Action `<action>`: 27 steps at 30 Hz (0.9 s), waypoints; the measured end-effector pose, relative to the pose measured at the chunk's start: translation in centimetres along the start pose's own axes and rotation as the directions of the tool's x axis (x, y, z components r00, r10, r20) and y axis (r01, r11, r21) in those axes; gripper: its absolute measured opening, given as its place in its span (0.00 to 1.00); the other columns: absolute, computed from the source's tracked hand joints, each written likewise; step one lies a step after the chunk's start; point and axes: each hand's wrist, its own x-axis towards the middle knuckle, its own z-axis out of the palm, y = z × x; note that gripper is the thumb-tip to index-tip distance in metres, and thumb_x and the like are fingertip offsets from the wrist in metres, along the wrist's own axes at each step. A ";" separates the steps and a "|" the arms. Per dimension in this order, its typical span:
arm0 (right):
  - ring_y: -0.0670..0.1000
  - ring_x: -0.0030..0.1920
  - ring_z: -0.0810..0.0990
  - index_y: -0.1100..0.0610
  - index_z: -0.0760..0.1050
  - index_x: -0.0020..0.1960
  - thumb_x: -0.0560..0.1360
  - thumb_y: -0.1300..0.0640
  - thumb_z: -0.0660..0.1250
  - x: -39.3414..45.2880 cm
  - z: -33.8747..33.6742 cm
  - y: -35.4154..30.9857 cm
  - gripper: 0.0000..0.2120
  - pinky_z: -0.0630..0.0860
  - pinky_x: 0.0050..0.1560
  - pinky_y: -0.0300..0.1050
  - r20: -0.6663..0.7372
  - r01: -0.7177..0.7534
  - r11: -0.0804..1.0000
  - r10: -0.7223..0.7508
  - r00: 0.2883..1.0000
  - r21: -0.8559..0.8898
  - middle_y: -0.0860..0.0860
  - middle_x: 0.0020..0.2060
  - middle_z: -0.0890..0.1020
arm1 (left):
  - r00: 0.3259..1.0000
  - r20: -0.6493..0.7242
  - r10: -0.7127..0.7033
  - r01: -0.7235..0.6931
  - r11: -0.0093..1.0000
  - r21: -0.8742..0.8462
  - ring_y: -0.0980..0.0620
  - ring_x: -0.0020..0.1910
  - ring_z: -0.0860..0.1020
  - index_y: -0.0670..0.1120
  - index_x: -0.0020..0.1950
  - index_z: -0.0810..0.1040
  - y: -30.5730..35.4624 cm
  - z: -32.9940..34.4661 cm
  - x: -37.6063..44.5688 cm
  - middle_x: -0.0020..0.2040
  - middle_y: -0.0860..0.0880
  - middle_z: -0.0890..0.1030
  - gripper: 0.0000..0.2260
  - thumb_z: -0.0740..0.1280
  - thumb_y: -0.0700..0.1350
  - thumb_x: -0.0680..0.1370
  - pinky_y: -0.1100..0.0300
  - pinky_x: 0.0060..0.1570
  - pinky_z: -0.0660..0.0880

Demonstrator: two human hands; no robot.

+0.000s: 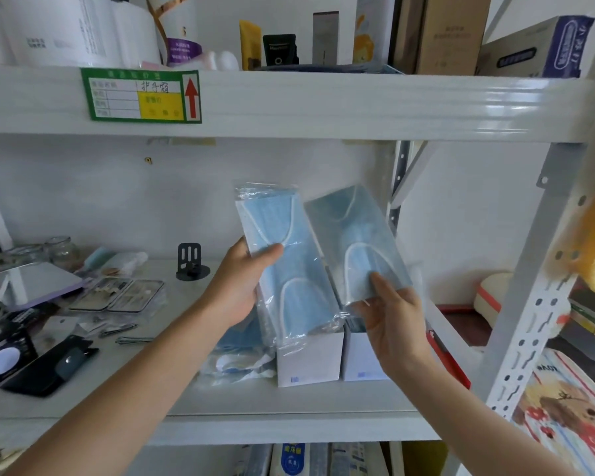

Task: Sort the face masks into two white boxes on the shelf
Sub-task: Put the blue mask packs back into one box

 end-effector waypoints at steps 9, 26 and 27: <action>0.48 0.24 0.80 0.64 0.78 0.35 0.77 0.69 0.59 -1.1 1.0 0.6 0.15 0.79 0.27 0.37 0.198 -0.085 0.993 0.100 0.975 -0.082 0.55 0.26 0.79 | 0.975 0.093 -0.201 0.221 0.923 -0.314 0.52 0.44 0.84 0.45 0.67 0.74 0.2 -0.1 -0.5 0.51 0.47 0.84 0.16 0.59 0.48 0.81 0.59 0.37 0.82; 0.50 0.54 0.74 0.62 0.64 0.67 0.70 0.57 0.72 -0.8 0.9 -0.7 0.30 0.74 0.59 0.48 0.144 0.238 0.568 -0.205 0.968 -0.788 0.53 0.56 0.73 | 0.994 0.102 -0.041 0.024 0.985 0.171 0.61 0.35 0.80 0.43 0.47 0.75 -0.3 0.4 -2.4 0.34 0.56 0.82 0.04 0.65 0.34 0.77 0.66 0.40 0.77; 0.48 0.55 0.74 0.61 0.63 0.68 0.71 0.57 0.72 -0.4 1.4 -1.1 0.30 0.73 0.60 0.45 0.193 0.291 0.575 -0.227 0.955 -0.765 0.51 0.55 0.73 | 0.996 0.092 -0.017 0.000 0.983 0.182 0.62 0.31 0.80 0.43 0.45 0.76 -0.2 0.2 -2.4 0.29 0.57 0.82 0.06 0.65 0.33 0.76 0.65 0.42 0.77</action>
